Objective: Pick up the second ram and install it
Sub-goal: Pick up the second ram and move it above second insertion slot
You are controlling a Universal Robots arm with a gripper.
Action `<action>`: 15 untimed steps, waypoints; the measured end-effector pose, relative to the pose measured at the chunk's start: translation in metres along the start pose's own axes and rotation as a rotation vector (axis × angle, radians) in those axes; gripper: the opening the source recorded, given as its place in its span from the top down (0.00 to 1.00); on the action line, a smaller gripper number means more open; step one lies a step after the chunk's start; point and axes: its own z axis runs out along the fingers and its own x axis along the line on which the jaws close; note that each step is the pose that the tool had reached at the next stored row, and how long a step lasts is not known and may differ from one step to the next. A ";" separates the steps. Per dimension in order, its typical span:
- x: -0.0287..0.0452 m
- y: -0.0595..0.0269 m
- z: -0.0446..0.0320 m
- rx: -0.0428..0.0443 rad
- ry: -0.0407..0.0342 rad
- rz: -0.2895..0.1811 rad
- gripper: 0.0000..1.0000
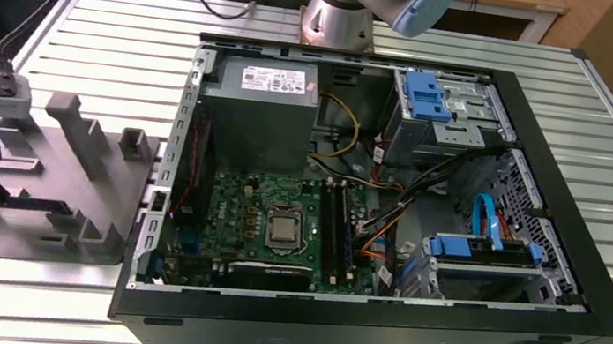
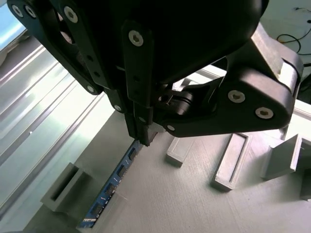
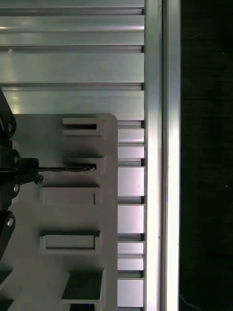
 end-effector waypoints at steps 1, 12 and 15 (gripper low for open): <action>-0.0002 -0.0001 -0.0017 0.0000 0.0000 0.000 0.87; -0.0020 -0.0012 -0.0292 0.0001 0.0001 0.000 0.87; -0.0024 -0.0015 -0.0378 0.0000 0.0001 0.000 0.87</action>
